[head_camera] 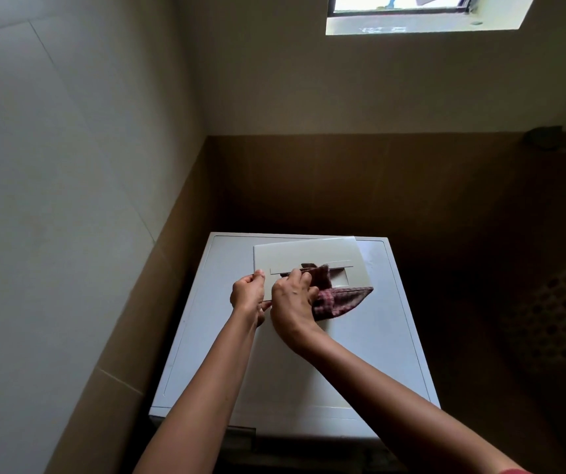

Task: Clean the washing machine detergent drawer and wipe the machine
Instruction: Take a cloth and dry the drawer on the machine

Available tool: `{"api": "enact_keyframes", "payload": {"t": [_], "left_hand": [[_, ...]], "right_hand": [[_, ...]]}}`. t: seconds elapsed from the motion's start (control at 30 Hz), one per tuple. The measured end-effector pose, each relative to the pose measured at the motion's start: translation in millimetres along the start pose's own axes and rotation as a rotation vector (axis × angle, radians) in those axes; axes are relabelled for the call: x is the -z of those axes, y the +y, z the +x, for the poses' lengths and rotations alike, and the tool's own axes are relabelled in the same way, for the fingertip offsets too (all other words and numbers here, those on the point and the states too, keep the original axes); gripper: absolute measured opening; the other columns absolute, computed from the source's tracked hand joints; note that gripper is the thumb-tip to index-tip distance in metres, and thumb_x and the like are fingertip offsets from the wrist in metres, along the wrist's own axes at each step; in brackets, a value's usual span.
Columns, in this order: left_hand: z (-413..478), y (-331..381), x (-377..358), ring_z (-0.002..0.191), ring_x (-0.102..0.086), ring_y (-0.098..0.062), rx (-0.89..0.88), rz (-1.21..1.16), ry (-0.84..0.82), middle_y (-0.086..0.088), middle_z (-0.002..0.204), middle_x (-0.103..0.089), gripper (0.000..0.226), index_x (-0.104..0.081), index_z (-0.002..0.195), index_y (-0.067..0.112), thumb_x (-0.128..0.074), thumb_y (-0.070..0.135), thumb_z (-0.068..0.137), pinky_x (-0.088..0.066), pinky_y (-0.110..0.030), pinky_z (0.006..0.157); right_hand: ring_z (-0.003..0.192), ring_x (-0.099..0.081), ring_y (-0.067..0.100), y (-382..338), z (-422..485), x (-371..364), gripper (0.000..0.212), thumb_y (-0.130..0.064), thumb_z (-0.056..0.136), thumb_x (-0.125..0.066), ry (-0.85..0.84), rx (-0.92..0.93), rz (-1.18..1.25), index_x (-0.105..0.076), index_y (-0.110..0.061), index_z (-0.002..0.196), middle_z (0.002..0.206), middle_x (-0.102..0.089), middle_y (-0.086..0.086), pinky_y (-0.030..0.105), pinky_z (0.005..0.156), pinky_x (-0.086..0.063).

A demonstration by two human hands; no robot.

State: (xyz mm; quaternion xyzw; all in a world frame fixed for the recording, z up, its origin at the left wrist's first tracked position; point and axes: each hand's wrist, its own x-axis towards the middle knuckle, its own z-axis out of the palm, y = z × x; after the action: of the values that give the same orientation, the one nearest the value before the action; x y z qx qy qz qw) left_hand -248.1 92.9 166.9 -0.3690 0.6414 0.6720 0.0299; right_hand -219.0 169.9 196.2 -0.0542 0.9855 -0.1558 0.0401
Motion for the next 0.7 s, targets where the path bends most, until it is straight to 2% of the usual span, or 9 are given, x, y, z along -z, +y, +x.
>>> {"api": "enact_keyframes", "payload": {"t": [0.13,0.2,0.27,0.33,0.37,0.43,0.5,0.63,0.7], "left_hand": [[3.0,0.3,-0.9,0.091,-0.065,-0.029,0.021,-0.001,-0.079,-0.014,0.096,-0.068,0.024,-0.064,0.098,0.007,-0.055,0.03,0.096,-0.052,-0.037,0.084],[2.1,2.6,-4.0,0.083,-0.063,-0.026,0.037,-0.041,-0.065,-0.013,0.092,-0.065,0.021,-0.062,0.097,0.007,-0.054,0.026,0.097,-0.052,-0.037,0.081],[2.1,4.5,-7.1,0.066,-0.057,-0.02,0.049,-0.102,-0.057,-0.012,0.084,-0.06,0.022,-0.061,0.101,0.005,-0.055,0.025,0.097,-0.054,-0.038,0.075],[3.8,4.2,-8.4,0.067,-0.056,-0.021,0.067,-0.162,-0.082,-0.011,0.082,-0.057,0.026,-0.059,0.107,0.002,-0.056,0.025,0.096,-0.054,-0.038,0.073],[4.7,3.7,-8.3,0.073,-0.059,-0.023,0.081,-0.187,-0.1,-0.013,0.086,-0.059,0.025,-0.057,0.109,0.001,-0.055,0.023,0.097,-0.056,-0.042,0.075],[3.8,5.2,-8.0,0.083,-0.062,-0.027,0.093,-0.225,-0.129,-0.015,0.097,-0.062,0.016,-0.054,0.109,0.005,-0.05,0.018,0.099,-0.055,-0.046,0.074],[3.8,6.6,-7.2,0.092,-0.062,-0.03,0.104,-0.256,-0.144,-0.018,0.105,-0.061,0.016,-0.051,0.112,0.007,-0.049,0.016,0.1,-0.053,-0.046,0.075],[2.4,7.3,-6.2,0.097,-0.061,-0.031,0.124,-0.256,-0.143,-0.018,0.112,-0.061,0.014,-0.051,0.11,0.008,-0.051,0.017,0.099,-0.054,-0.047,0.077],[4.2,5.5,-7.5,0.097,-0.062,-0.03,0.129,-0.245,-0.135,-0.018,0.114,-0.061,0.016,-0.051,0.112,0.009,-0.051,0.02,0.099,-0.055,-0.045,0.077]], "right_hand": [[0.118,-0.037,0.032,-10.3,-17.5,-8.6,0.034,-0.002,0.092,-0.042,-0.008,0.051,0.104,-0.049,-0.002,0.125,0.125,-0.041,0.016,0.04,0.095,-0.037],[0.114,-0.038,0.031,0.0,-21.7,-10.5,0.032,-0.001,0.088,-0.044,0.021,0.094,0.171,-0.05,-0.005,0.12,0.121,-0.043,0.014,0.04,0.093,-0.038],[0.108,-0.041,0.03,16.0,-20.6,-9.8,0.028,-0.002,0.085,-0.047,0.057,0.154,0.266,-0.056,-0.008,0.111,0.114,-0.046,0.012,0.039,0.089,-0.039],[0.101,-0.052,0.029,28.0,-17.8,-1.0,0.029,0.003,0.081,-0.049,0.109,0.158,0.428,-0.064,-0.009,0.103,0.104,-0.054,0.012,0.035,0.087,-0.044],[0.097,-0.059,0.025,32.7,-16.9,8.7,0.031,0.006,0.079,-0.048,0.145,0.116,0.545,-0.066,-0.008,0.1,0.099,-0.06,0.011,0.03,0.085,-0.048],[0.081,-0.066,0.003,42.1,-15.5,40.3,0.034,0.008,0.076,-0.042,0.187,-0.007,0.774,-0.067,-0.007,0.094,0.085,-0.067,0.001,0.014,0.073,-0.051],[0.069,-0.062,-0.009,54.4,-10.1,72.4,0.033,0.009,0.08,-0.038,0.221,-0.134,0.912,-0.064,-0.007,0.094,0.075,-0.064,-0.009,0.002,0.059,-0.043],[0.079,-0.058,0.013,76.9,3.7,94.4,0.023,-0.007,0.093,-0.04,0.518,-0.291,0.892,-0.058,-0.007,0.106,0.084,-0.061,-0.002,0.015,0.058,-0.039],[0.081,-0.061,0.019,73.3,6.0,79.0,0.021,-0.014,0.098,-0.039,0.526,-0.21,0.816,-0.055,-0.01,0.11,0.095,-0.067,0.005,0.019,0.062,-0.043]]}}
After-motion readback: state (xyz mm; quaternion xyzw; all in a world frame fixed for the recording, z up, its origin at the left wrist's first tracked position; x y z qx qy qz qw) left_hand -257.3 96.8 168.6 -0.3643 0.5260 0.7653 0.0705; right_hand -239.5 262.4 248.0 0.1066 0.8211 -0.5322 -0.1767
